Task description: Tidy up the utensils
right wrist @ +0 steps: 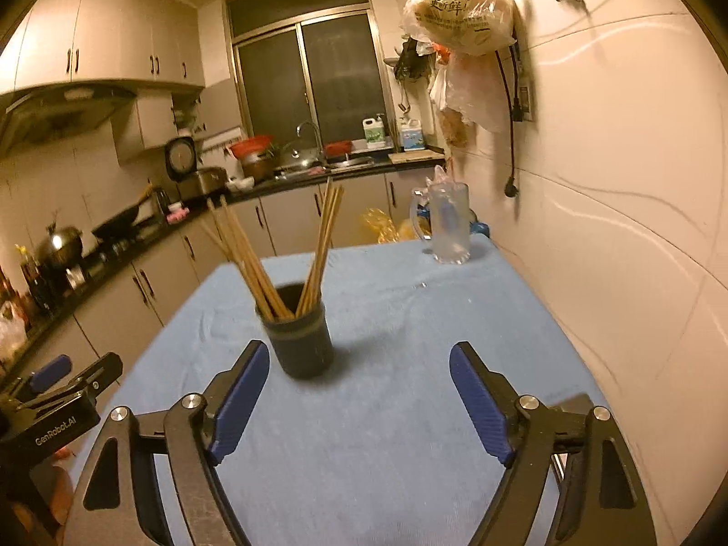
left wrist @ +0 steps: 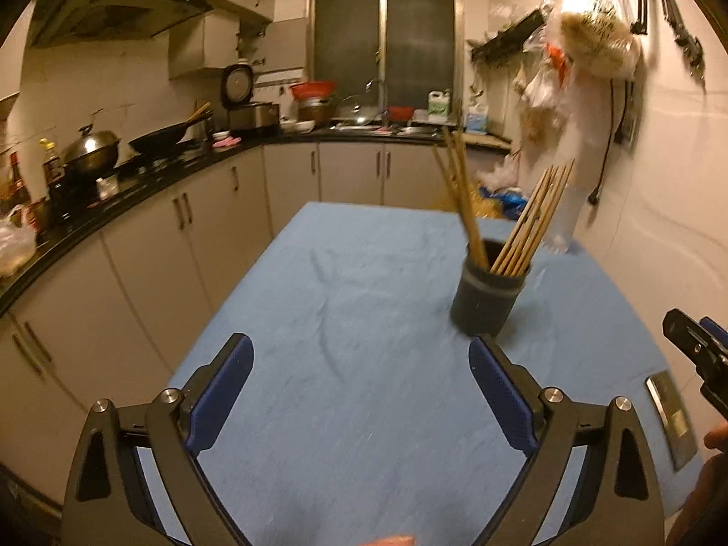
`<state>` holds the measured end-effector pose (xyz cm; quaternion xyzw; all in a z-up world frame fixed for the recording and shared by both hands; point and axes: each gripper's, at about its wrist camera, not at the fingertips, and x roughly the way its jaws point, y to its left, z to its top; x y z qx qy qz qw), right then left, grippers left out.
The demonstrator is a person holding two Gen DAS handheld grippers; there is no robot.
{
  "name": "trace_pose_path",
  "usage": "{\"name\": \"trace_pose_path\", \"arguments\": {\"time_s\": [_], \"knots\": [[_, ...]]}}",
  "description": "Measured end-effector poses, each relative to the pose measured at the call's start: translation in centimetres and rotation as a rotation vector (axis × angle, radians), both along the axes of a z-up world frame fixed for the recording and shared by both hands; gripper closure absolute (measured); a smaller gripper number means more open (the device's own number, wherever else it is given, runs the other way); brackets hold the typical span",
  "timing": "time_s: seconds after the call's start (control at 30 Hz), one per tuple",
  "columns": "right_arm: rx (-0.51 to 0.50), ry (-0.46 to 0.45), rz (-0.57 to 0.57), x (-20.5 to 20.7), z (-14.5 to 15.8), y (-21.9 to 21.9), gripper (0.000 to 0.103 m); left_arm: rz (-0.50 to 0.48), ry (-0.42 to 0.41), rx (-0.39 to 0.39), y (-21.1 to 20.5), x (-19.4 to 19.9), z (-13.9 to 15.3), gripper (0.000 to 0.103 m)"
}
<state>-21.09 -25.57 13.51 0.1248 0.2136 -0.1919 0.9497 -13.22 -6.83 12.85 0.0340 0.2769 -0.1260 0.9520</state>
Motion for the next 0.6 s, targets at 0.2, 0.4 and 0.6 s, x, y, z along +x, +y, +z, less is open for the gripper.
{"name": "trace_pose_path", "arguments": {"time_s": [0.2,0.4,0.6], "knots": [[0.000,0.064,-0.021,-1.0,-1.8,1.2,0.017,0.019,-0.004,0.051,0.3,-2.6,-1.0,0.005],[-0.004,0.062,-0.044,-2.9,-2.1,1.6,0.017,-0.005,0.021,0.049,0.0,-4.1,-0.5,0.005],[-0.022,0.066,-0.040,-3.5,-1.9,2.4,0.017,0.099,0.003,0.044,1.2,-5.5,-0.6,0.005]]}}
